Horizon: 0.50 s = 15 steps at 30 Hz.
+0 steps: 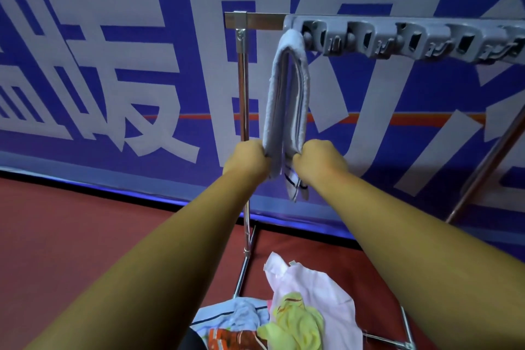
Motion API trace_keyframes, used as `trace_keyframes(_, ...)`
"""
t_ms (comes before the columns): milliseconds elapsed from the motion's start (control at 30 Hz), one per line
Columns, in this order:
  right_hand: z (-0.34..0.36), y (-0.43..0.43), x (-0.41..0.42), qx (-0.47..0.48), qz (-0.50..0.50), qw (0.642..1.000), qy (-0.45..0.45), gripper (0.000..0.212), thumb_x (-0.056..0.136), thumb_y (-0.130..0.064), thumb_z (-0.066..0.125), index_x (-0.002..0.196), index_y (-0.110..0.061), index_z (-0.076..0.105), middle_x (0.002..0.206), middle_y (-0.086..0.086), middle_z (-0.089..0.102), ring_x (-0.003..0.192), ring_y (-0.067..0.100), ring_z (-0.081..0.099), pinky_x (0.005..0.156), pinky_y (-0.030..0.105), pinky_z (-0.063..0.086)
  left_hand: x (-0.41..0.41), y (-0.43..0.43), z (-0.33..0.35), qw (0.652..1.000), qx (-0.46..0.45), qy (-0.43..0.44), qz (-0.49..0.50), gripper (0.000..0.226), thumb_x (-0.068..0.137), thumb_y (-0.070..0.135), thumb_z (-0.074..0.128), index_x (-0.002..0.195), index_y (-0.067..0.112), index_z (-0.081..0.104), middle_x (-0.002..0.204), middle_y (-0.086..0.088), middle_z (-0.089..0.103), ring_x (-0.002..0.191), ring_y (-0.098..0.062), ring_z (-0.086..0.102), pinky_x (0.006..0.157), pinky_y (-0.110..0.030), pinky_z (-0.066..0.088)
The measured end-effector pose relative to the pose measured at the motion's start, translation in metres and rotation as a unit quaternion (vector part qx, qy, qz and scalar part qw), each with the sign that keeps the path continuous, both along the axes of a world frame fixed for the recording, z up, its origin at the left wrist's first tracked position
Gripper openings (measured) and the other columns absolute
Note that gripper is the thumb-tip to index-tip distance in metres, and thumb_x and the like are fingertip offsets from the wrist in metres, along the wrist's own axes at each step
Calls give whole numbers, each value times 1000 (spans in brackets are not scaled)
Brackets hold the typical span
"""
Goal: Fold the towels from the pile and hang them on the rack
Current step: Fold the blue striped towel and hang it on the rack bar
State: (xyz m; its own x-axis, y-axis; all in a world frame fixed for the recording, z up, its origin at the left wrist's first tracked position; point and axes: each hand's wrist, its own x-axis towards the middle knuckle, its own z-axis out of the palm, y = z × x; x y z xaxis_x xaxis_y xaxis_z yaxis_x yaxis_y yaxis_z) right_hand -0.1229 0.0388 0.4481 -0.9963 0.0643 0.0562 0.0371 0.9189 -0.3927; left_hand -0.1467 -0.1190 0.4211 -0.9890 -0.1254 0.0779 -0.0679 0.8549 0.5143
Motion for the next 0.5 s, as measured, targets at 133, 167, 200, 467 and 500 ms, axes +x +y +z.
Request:
trace_keyframes(133,14,2,0,-8,-1,999,37,31,102,-24,56,73,-13,53,79,7,56,70,30,55,60,32,42,2,5,1,999,-36,-35,17,4,90,8,67,92,10,63,83,-9,63,81,-35,70,70,-42,62)
trace_keyframes(167,17,3,-1,-13,-5,999,43,30,101,-22,57,72,-13,52,80,8,57,68,29,53,57,31,39,1,5,1,998,-44,-46,17,4,90,6,66,94,8,65,85,-10,63,81,-35,70,71,-42,63)
trace_keyframes(200,20,4,-2,-18,-9,999,49,29,99,-21,57,72,-13,52,81,9,58,68,30,53,56,30,37,1,6,0,997,-49,-56,16,6,91,6,65,97,7,67,88,-11,64,82,-35,70,75,-44,64)
trace_keyframes(467,18,10,12,11,0,999,45,31,104,-27,54,75,-15,53,82,7,61,71,27,58,59,31,42,8,1,2,997,-26,-70,-16,18,97,28,65,95,11,71,88,-10,69,80,-30,71,71,-39,63)
trace_keyframes(500,16,11,14,16,-1,999,35,32,104,-28,53,74,-16,52,83,7,61,70,26,56,60,31,42,9,1,4,997,-19,-67,-21,22,99,32,64,93,11,70,88,-11,69,81,-30,71,71,-39,63)
